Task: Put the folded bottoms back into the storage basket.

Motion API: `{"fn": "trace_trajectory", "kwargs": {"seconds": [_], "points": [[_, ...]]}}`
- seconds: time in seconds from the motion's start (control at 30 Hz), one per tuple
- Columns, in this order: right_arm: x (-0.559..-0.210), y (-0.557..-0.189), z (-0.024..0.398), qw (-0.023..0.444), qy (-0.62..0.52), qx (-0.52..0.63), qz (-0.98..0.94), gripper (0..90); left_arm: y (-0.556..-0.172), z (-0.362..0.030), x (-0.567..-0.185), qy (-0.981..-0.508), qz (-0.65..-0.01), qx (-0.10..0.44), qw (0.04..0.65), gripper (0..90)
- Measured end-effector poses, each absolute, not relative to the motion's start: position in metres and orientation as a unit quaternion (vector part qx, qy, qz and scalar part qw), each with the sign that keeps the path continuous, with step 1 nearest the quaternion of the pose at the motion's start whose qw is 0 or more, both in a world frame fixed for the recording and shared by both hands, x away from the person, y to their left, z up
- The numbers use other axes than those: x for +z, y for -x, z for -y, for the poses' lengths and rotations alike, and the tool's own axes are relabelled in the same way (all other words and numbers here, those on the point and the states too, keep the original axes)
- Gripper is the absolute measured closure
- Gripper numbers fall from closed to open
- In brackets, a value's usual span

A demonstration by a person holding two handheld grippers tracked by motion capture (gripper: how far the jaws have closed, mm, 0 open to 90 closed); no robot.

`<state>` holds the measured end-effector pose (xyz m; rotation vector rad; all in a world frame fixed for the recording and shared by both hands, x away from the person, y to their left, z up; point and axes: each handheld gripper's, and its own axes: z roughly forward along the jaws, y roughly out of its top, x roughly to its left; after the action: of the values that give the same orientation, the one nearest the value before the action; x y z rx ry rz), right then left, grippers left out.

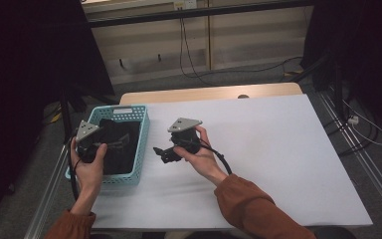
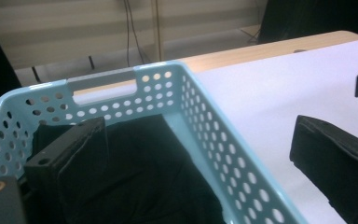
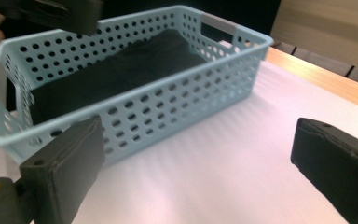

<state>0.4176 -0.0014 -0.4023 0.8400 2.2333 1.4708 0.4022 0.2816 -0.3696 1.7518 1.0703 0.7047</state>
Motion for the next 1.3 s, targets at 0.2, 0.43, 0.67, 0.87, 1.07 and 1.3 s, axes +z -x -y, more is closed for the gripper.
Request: {"fn": "trace_trajectory", "kwargs": {"seconds": [0.2, 0.43, 0.67, 0.87, 1.07, 1.3], "points": [[-0.402, -0.412, 0.023, 0.181, -0.312, 0.523, -0.772, 4.2, -0.393, -0.272, -0.368, -0.715, -0.428, 0.278, 0.478, 5.0], [-0.4, -0.404, 0.045, 0.199, -0.317, 0.527, -0.763, 4.3, -0.391, -0.255, -0.375, -0.729, -0.408, 0.26, 0.484, 5.0], [-0.403, -0.397, 0.068, 0.214, -0.329, 0.518, -0.76, 4.3, -0.383, -0.238, -0.381, -0.734, -0.391, 0.262, 0.49, 5.5], [-0.402, -0.391, 0.08, 0.224, -0.335, 0.517, -0.755, 4.1, -0.377, -0.227, -0.386, -0.737, -0.373, 0.261, 0.5, 4.7], [-0.407, -0.379, 0.1, 0.236, -0.345, 0.51, -0.752, 4.1, -0.37, -0.219, -0.392, -0.743, -0.362, 0.264, 0.497, 4.5], [-0.408, -0.368, 0.12, 0.251, -0.356, 0.508, -0.743, 4.2, -0.366, -0.211, -0.395, -0.75, -0.353, 0.24, 0.505, 4.2]]}}
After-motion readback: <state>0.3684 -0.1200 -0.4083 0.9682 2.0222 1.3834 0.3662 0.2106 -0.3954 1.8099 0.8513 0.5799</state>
